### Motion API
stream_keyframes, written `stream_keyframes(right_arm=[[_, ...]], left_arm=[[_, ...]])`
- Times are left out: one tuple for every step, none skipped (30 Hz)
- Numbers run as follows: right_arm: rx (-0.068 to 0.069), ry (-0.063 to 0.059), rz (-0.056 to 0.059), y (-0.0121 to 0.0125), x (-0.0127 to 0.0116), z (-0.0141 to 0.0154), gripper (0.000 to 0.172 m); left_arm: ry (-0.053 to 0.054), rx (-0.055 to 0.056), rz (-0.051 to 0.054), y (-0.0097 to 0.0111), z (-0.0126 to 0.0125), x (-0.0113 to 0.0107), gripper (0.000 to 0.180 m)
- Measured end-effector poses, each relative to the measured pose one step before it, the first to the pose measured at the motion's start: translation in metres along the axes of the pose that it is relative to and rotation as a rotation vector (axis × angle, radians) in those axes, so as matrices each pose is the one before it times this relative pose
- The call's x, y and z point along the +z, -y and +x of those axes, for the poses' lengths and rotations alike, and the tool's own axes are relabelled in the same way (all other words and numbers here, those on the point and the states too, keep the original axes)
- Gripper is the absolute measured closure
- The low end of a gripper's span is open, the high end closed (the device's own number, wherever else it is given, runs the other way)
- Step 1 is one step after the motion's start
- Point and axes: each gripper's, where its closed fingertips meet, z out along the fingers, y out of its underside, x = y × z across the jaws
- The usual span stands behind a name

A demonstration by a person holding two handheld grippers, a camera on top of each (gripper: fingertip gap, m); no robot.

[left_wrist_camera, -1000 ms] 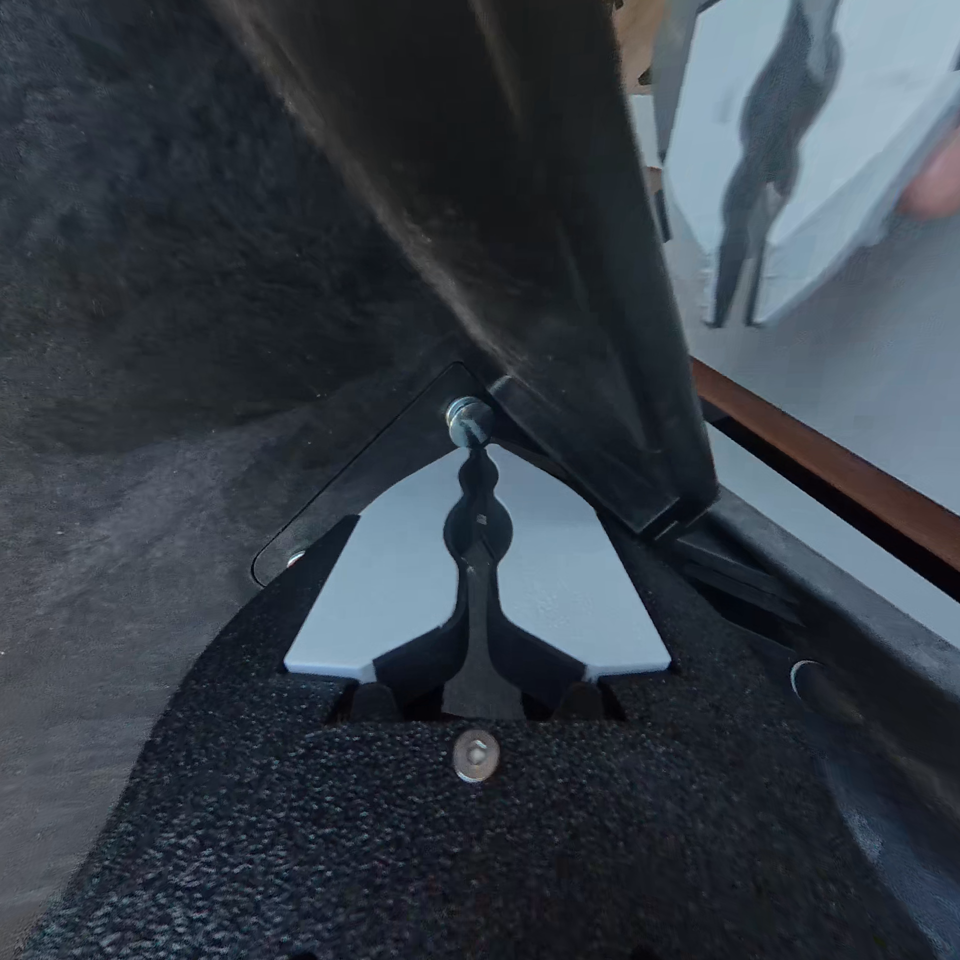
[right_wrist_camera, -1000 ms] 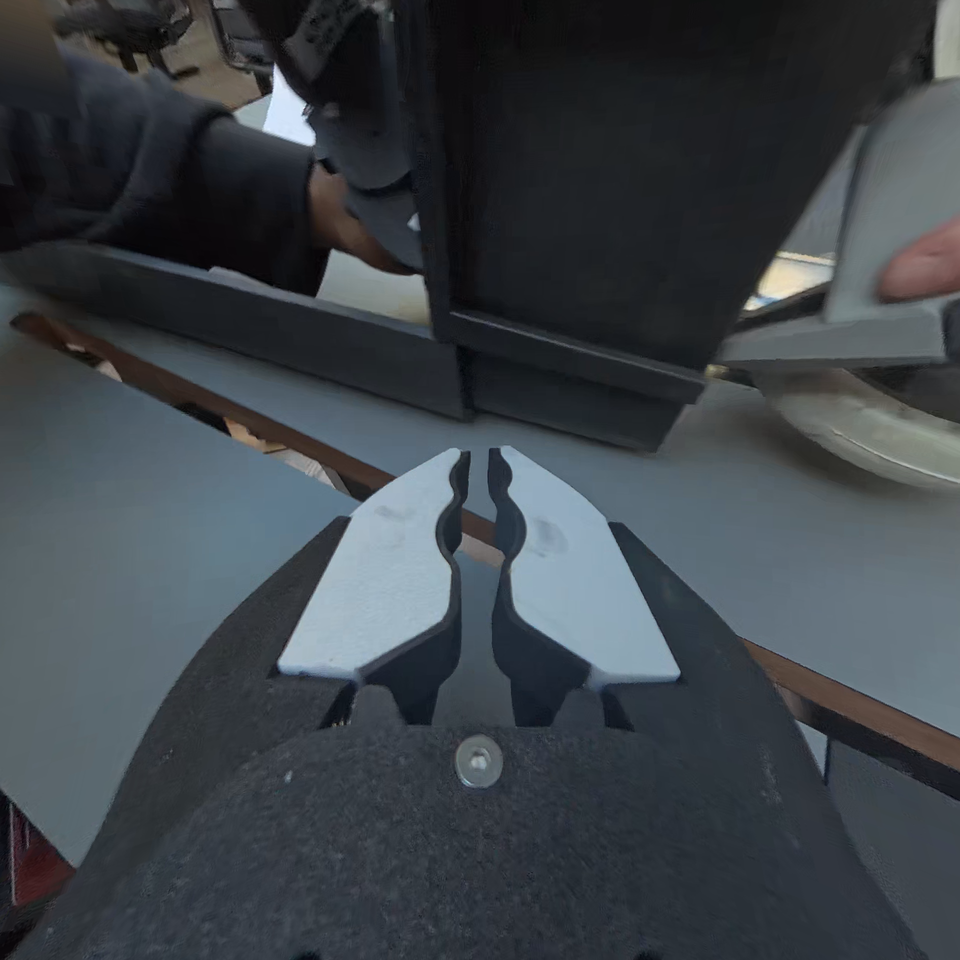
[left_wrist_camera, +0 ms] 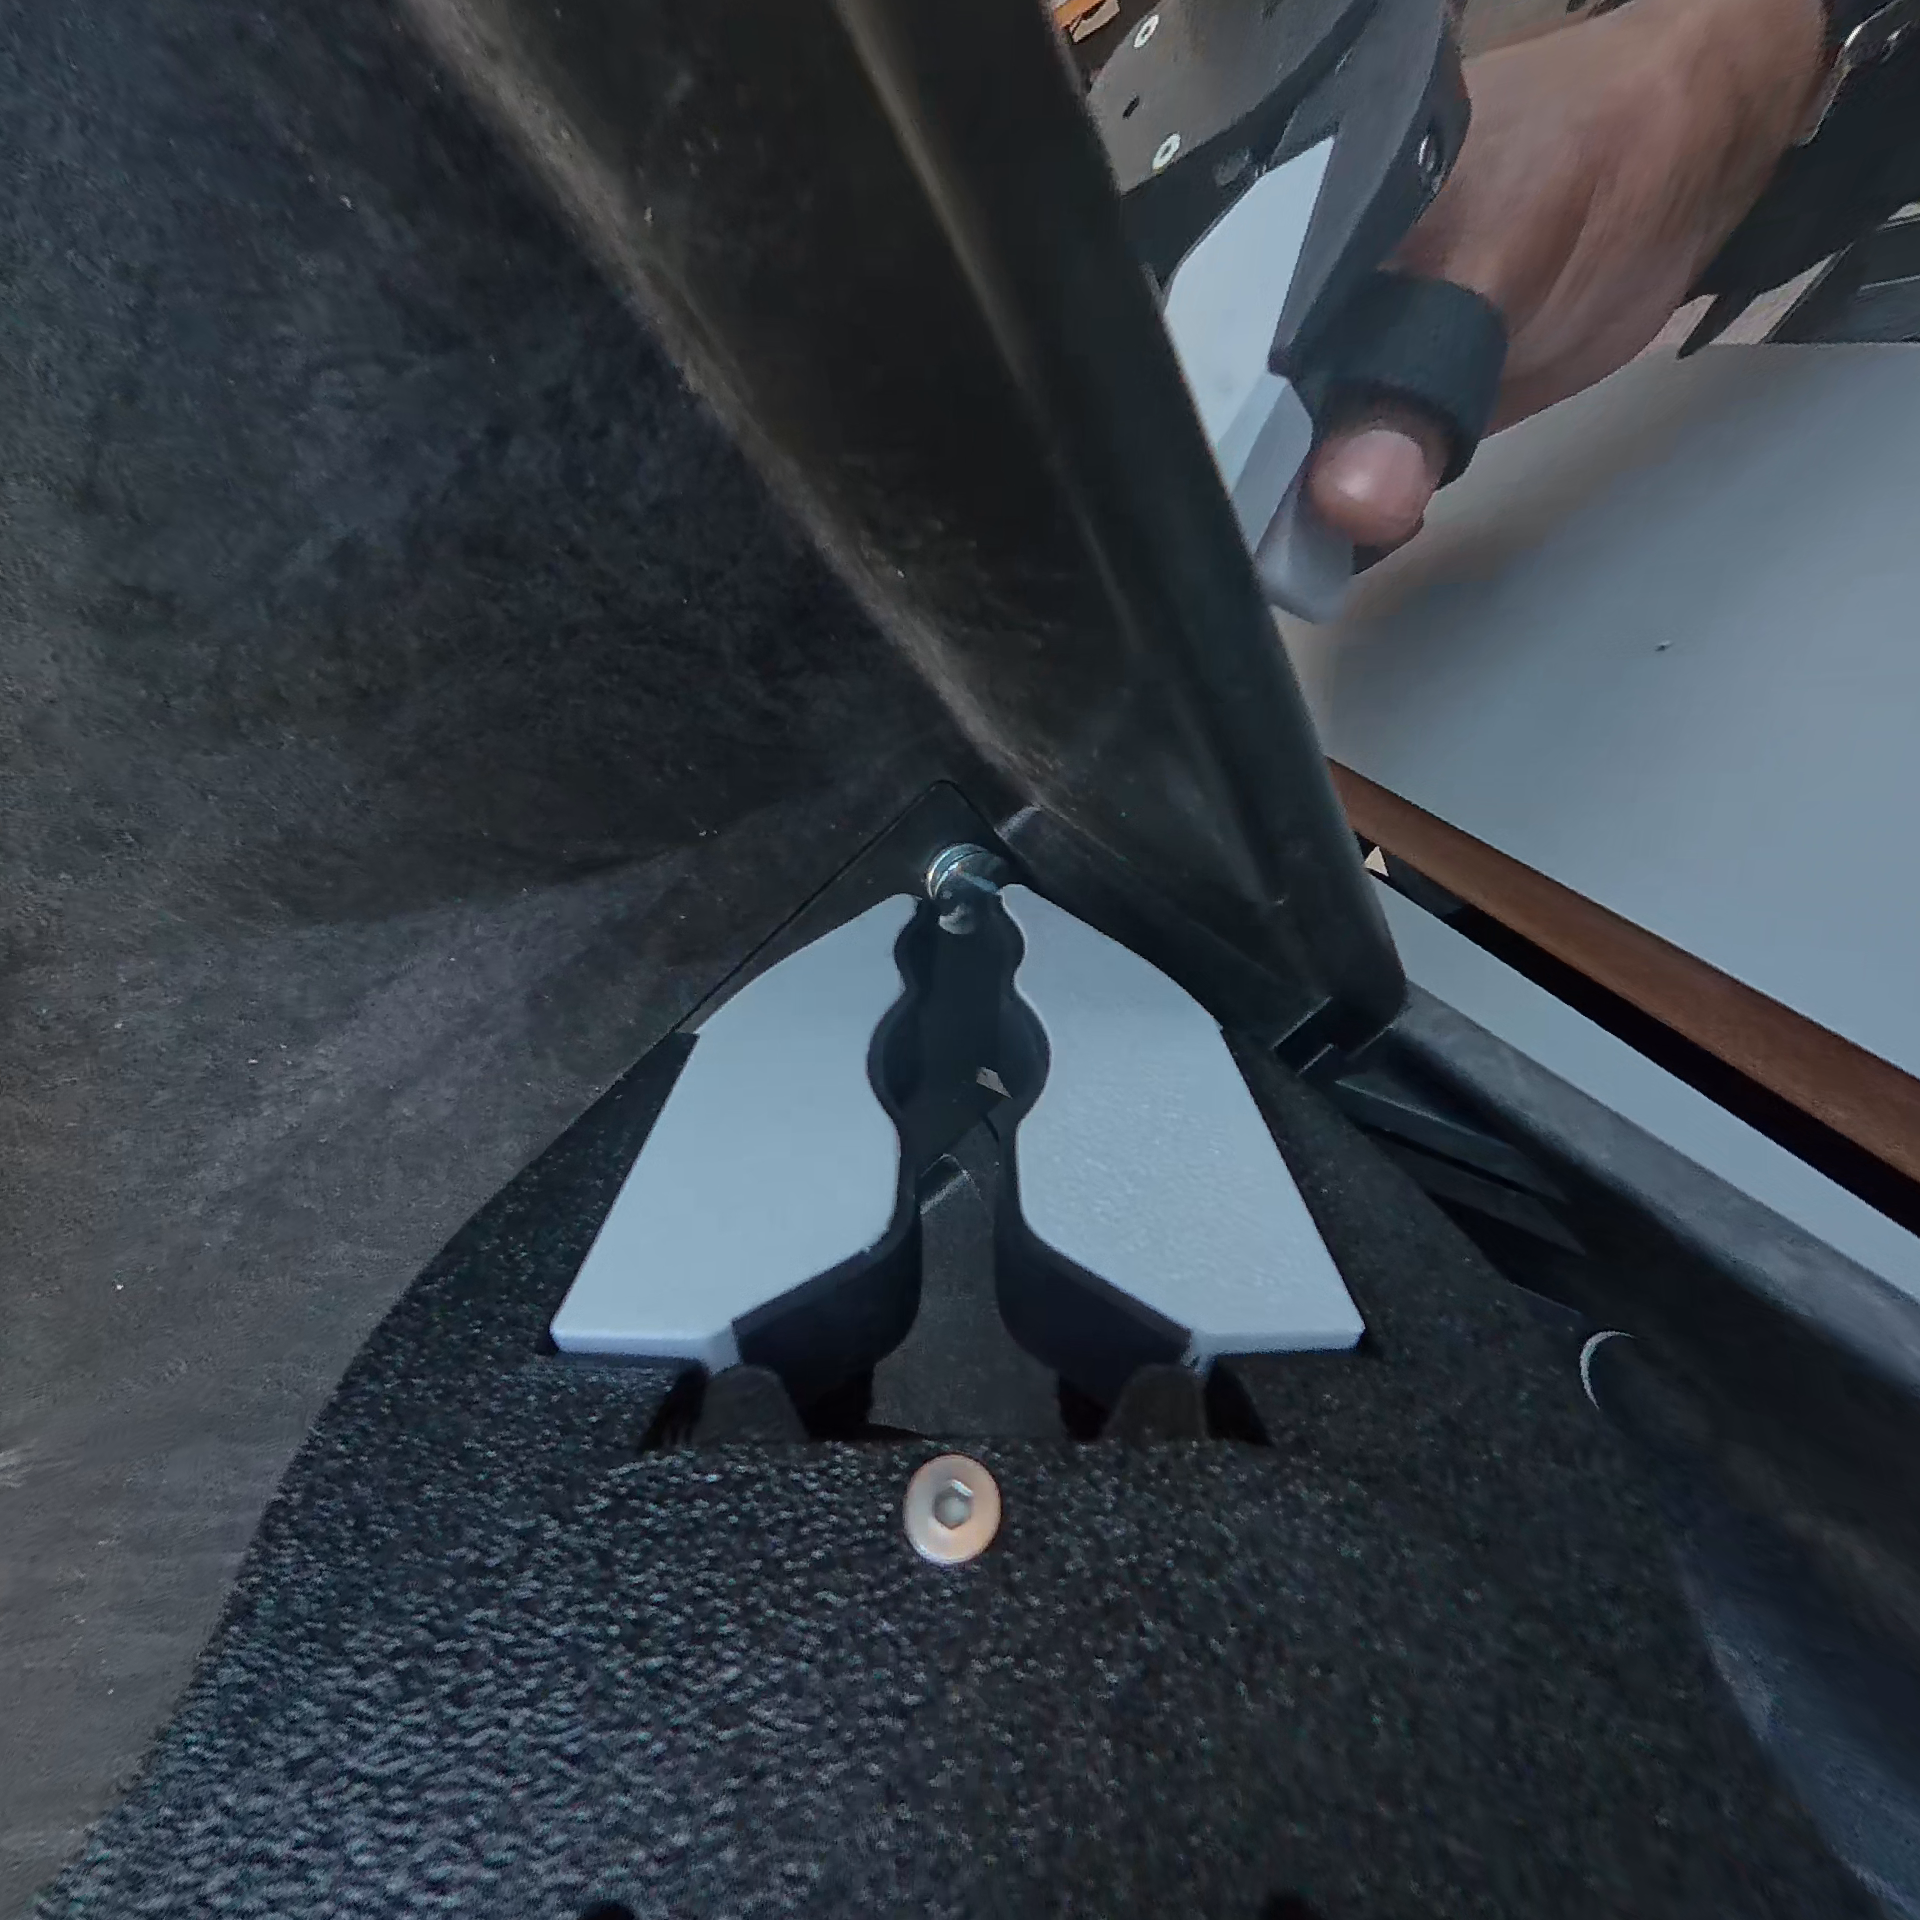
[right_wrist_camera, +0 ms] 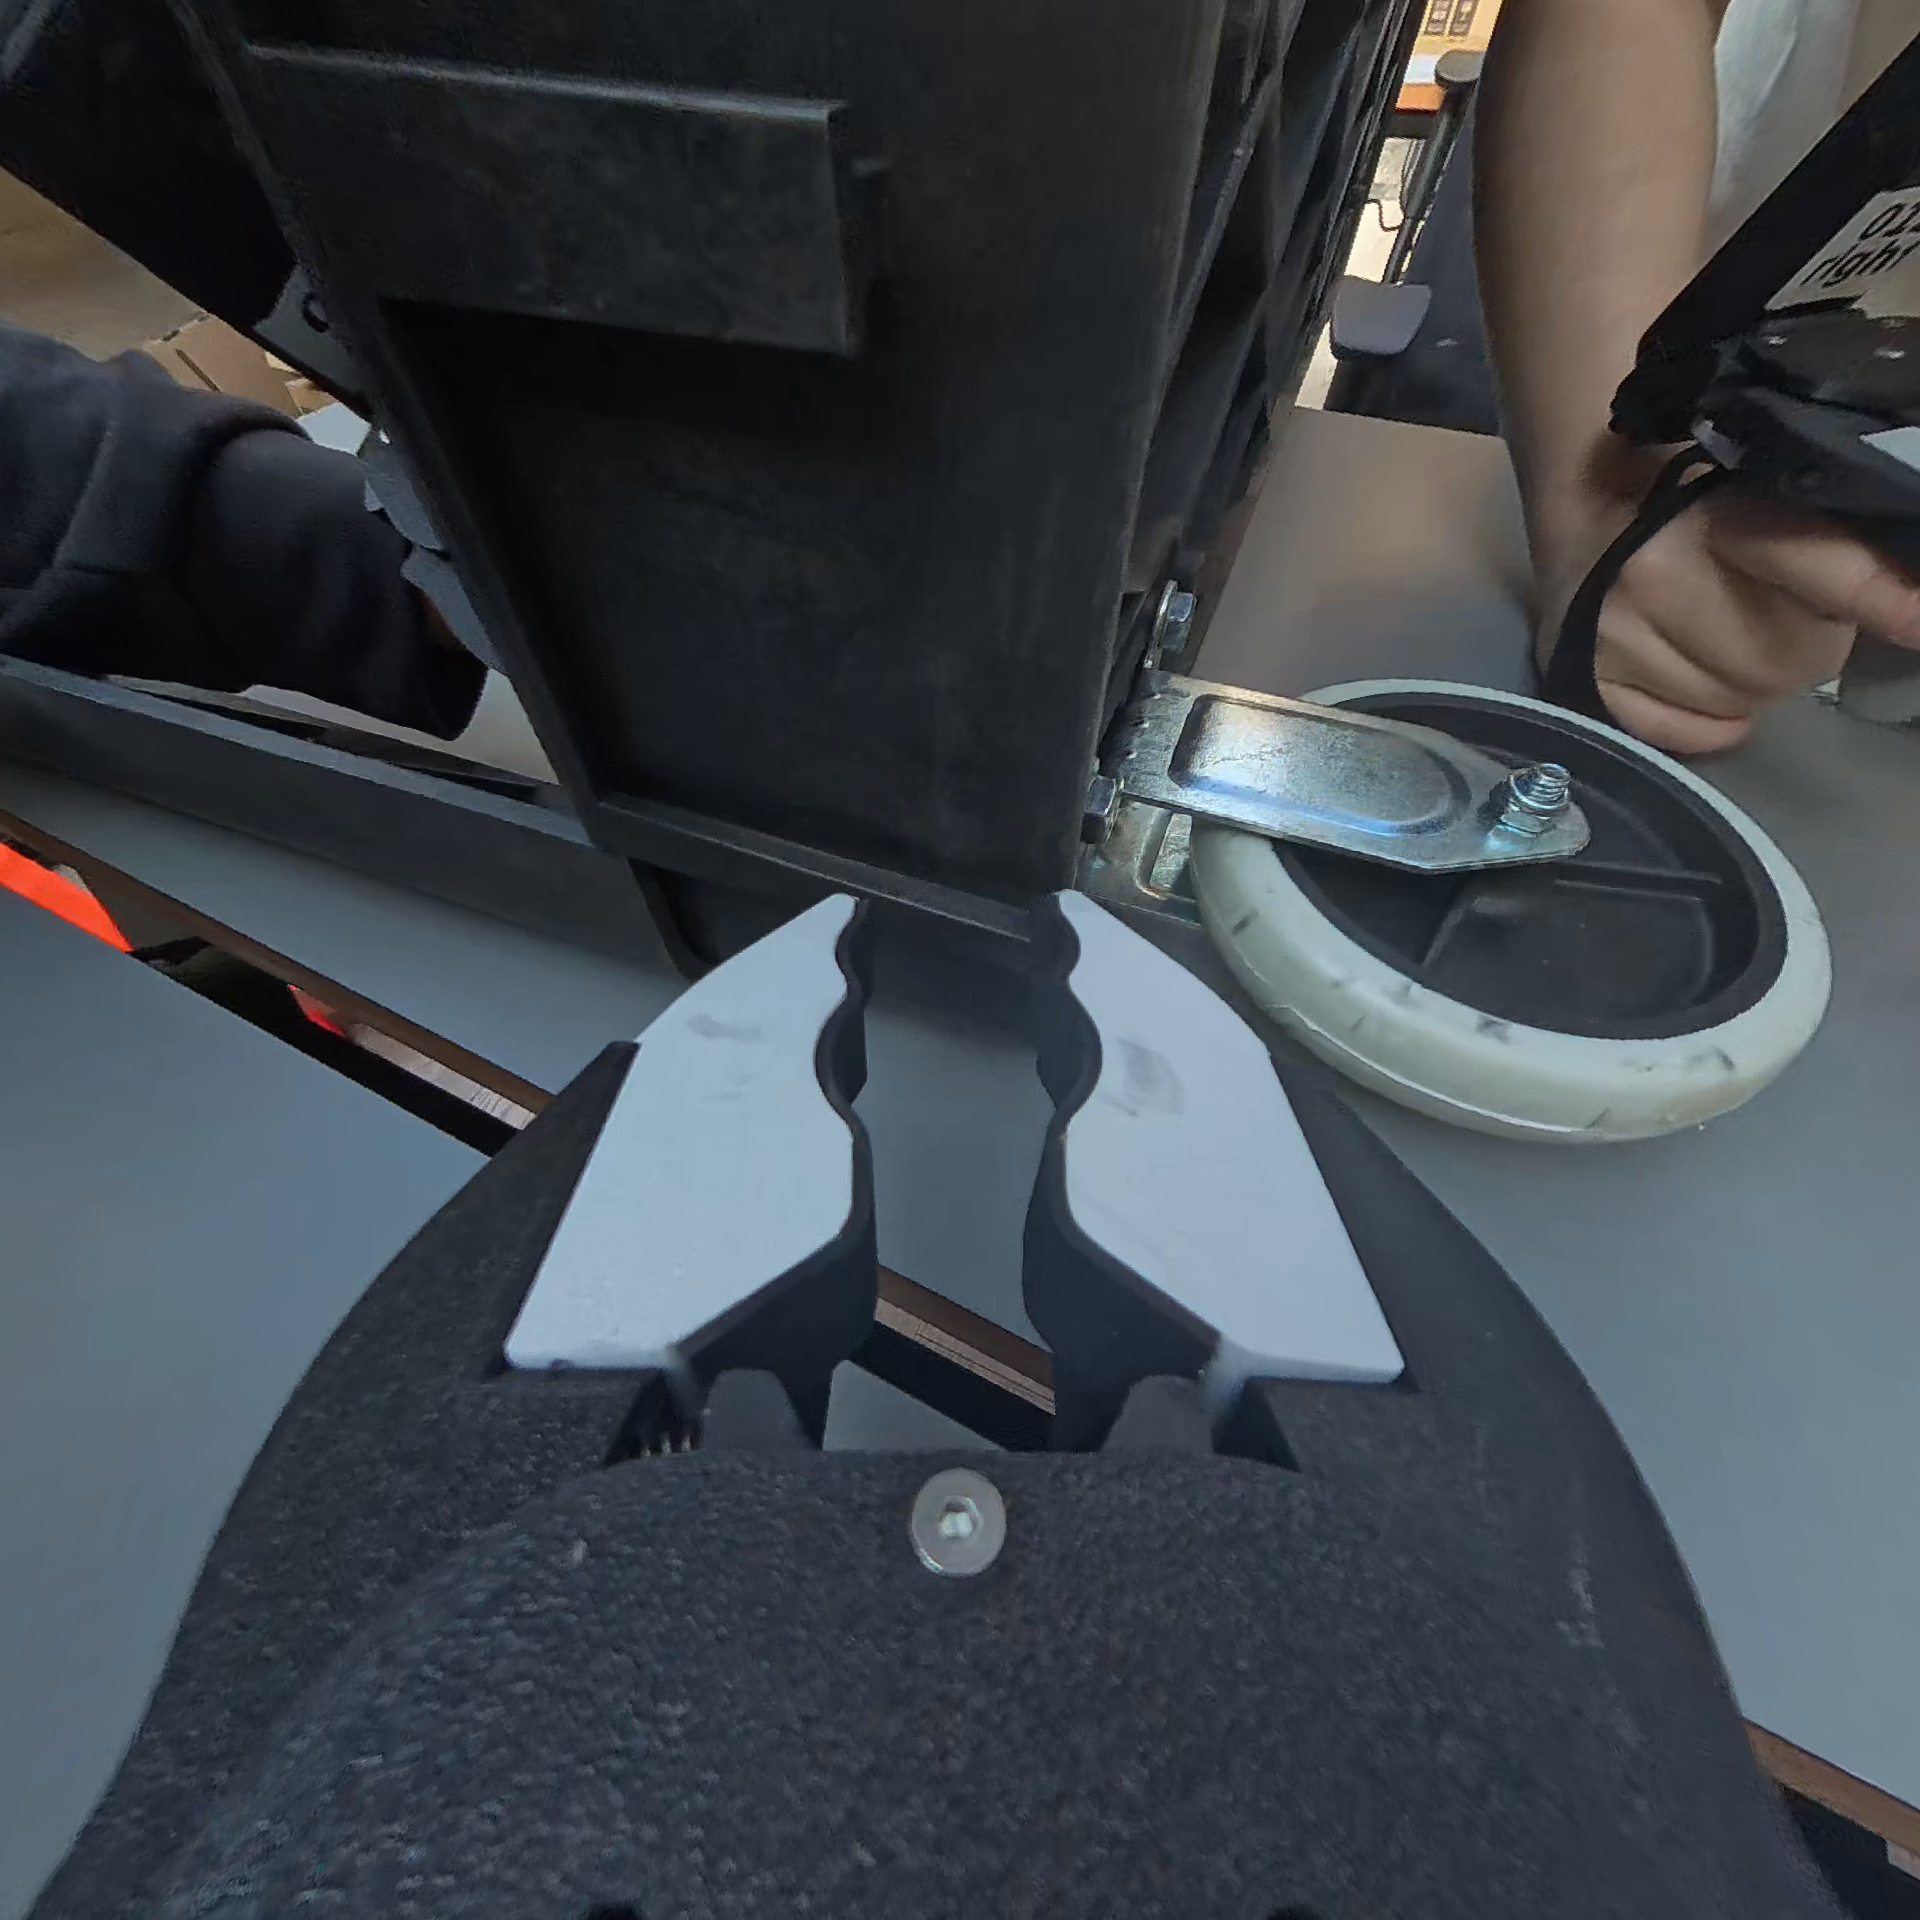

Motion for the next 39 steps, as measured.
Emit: stream_keyframes(right_arm=[[-0.0076, 0.0036, -0.0058, -0.00087, 0.0014, 0.00097, 0.141], [-0.0029, 0.0005, -0.0091, -0.00179, 0.00127, 0.00133, 0.139], [0.0, -0.0017, -0.0135, -0.00254, 0.00099, 0.00161, 0.138], [0.0017, -0.0017, -0.0099, -0.00253, 0.00024, 0.00159, 0.138], [0.0061, -0.0005, -0.001, -0.00165, -0.00013, 0.00136, 0.137], [0.0107, 0.0058, 0.003, -0.00137, 0.00003, 0.00029, 0.137], [0.0129, 0.0119, -0.0018, -0.00203, 0.00092, -0.00085, 0.138], [0.0108, 0.0175, -0.0043, -0.00216, 0.00152, -0.00206, 0.138], [0.0049, 0.0174, -0.0025, -0.00126, 0.00184, -0.00274, 0.139], [0.0001, 0.0023, 0.0007, -0.00042, 0.00164, -0.00111, 0.137], [-0.0061, -0.0078, 0.005, 0.0005, 0.00041, 0.00044, 0.138], [-0.0037, -0.0046, 0.0044, 0.00024, 0.00003, 0.0007, 0.14], [0.0052, 0.0005, 0.0094, 0.00017, 0.00003, 0.00034, 0.141], [0.0129, 0.0015, 0.0136, 0.00019, 0.00021, 0.00015, 0.142], [0.0051, 0.0006, 0.0105, 0.00006, 0.0, -0.00027, 0.143], [-0.0078, -0.0041, 0.0003, -0.00016, 0.00005, -0.00034, 0.143], [-0.011, -0.0104, -0.0016, -0.00007, 0.00034, 0.00009, 0.143], [-0.0093, -0.0106, -0.0014, -0.00002, 0.00032, 0.00008, 0.143], [-0.0077, -0.0079, -0.0007, 0.00001, 0.00013, -0.00022, 0.143], [-0.0066, -0.0073, -0.0008, -0.00005, 0.0002, -0.00017, 0.142], [-0.0043, -0.0062, -0.0006, 0.00007, 0.00013, -0.00017, 0.142], [0.0024, -0.0038, 0.0011, 0.0003, 0.00023, -0.00026, 0.142], [0.0065, -0.0006, 0.0017, 0.00034, 0.00015, -0.00017, 0.141], [0.0037, 0.001, 0.0006, 0.00007, -0.00002, 0.0, 0.142], [0.005, 0.0037, 0.0008, 0.00021, -0.00001, 0.00007, 0.142], [0.0057, 0.0046, 0.001, 0.00011, -0.00008, -0.00002, 0.142], [0.005, 0.0037, 0.0008, 0.0001, -0.00007, -0.00005, 0.142], [0.0051, 0.0025, 0.0016, 0.00033, 0.00005, 0.00011, 0.142], [0.0033, 0.0011, 0.001, 0.00023, -0.00002, 0.00002, 0.143], [0.0009, 0.0011, 0.0004, 0.00005, 0.00001, -0.00011, 0.142], [0.0005, 0.0014, 0.0003, 0.0001, -0.0001, -0.00024, 0.142], [0.0021, 0.003, 0.001, 0.00012, 0.0, -0.00015, 0.141], [0.004, 0.0037, 0.0007, 0.00009, -0.00009, 0.00002, 0.141], [0.0055, 0.0045, 0.0013, 0.00018, -0.00008, 0.00002, 0.141], [0.0057, 0.0043, 0.0012, 0.00018, -0.00009, 0.00002, 0.141], [0.0043, 0.0037, 0.001, 0.00012, -0.00018, 0.00009, 0.141], [0.0029, 0.0024, 0.0007, 0.00011, -0.00004, -0.00002, 0.14], [0.0024, 0.0013, 0.0007, 0.0002, -0.00008, 0.00015, 0.14], [0.003, 0.0012, 0.0007, 0.00011, -0.00004, 0.00013, 0.14]], left_arm=[[-0.0009, 0.0004, -0.0001, 0.00004, -0.00008, 0.00013, 0.171], [-0.0009, -0.0001, 0.0007, -0.0001, -0.00011, -0.00002, 0.171], [-0.0014, -0.001, 0.0016, 0.00002, 0.00001, 0.00004, 0.171], [-0.0009, -0.0021, 0.001, -0.00009, -0.00009, 0.00016, 0.171], [-0.0004, -0.0006, 0.0004, -0.00002, -0.00003, 0.00006, 0.171], [-0.001, 0.0001, 0.0008, 0.00003, 0.00001, 0.00009, 0.171], [-0.0017, -0.0013, 0.001, -0.00001, -0.00009, 0.00013, 0.171], [-0.0019, -0.0019, 0.0011, -0.00006, 0.00002, 0.00017, 0.171], [-0.0017, -0.0018, 0.0016, 0.00003, -0.00007, 0.00004, 0.171], [-0.0012, -0.0022, 0.0012, -0.00004, 0.00001, 0.00009, 0.17], [-0.0004, -0.0004, -0.0004, -0.00008, -0.00002, 0.00013, 0.17], [-0.0005, 0.0009, -0.0016, -0.00009, -0.00005, -0.00001, 0.17], [-0.0012, 0.0014, -0.002, 0.00001, 0.00002, -0.00001, 0.17], [-0.0017, 0.001, -0.0019, -0.00007, -0.00006, 0.00011, 0.17], [-0.0021, -0.0005, -0.0013, -0.0001, -0.00004, 0.00005, 0.17], [-0.0014, -0.0007, -0.0006, -0.00007, 0.00001, 0.00004, 0.17], [-0.001, -0.0004, -0.0008, -0.00003, 0.00005, 0.0, 0.17], [-0.0018, -0.0002, -0.0006, -0.00009, -0.00004, 0.00012, 0.17], [-0.0025, 0.0009, -0.0009, -0.00006, 0.00009, 0.00007, 0.17], [-0.0031, 0.0001, -0.0002, -0.00002, -0.00001, 0.00007, 0.17], [-0.0043, -0.0014, 0.0007, -0.00002, 0.00007, 0.00011, 0.17], [-0.0049, -0.0014, 0.0013, -0.00002, 0.0002, 0.00017, 0.17], [-0.004, -0.002, 0.0016, -0.00005, 0.00006, 0.00014, 0.169], [-0.0029, -0.0019, 0.0019, -0.00002, 0.00009, 0.00016, 0.169], [-0.0026, -0.0016, 0.0012, -0.00001, 0.00003, 0.0, 0.169], [-0.0024, -0.0025, 0.0012, -0.00005, 0.00012, 0.00016, 0.169], [-0.0028, -0.0025, 0.0007, -0.00002, -0.00004, 0.00009, 0.169], [-0.0027, -0.0031, -0.0003, -0.00005, 0.00005, 0.00021, 0.169], [-0.0028, -0.003, -0.0002, 0.0, -0.00001, 0.00005, 0.169], [-0.003, -0.0009, -0.0022, -0.00008, 0.00006, 0.00008, 0.169], [-0.0031, 0.0027, -0.0052, -0.00004, -0.00004, 0.00015, 0.169], [-0.0041, 0.0034, -0.0053, 0.00003, -0.00001, 0.00011, 0.169], [-0.0043, 0.0038, -0.0046, 0.00007, -0.00008, 0.0001, 0.169], [-0.0037, 0.0023, -0.0046, -0.00002, -0.00007, 0.00021, 0.169], [-0.0024, 0.0002, -0.0031, 0.00006, 0.00002, 0.00013, 0.169], [-0.0016, -0.0014, -0.0018, 0.00011, -0.00009, 0.00011, 0.169], [-0.0015, -0.0013, -0.001, 0.00009, -0.00005, 0.00007, 0.169], [-0.0017, 0.001, -0.0007, 0.00012, -0.00019, 0.00009, 0.169], [-0.002, 0.0017, 0.0002, 0.00015, 0.00002, 0.00019, 0.169]])
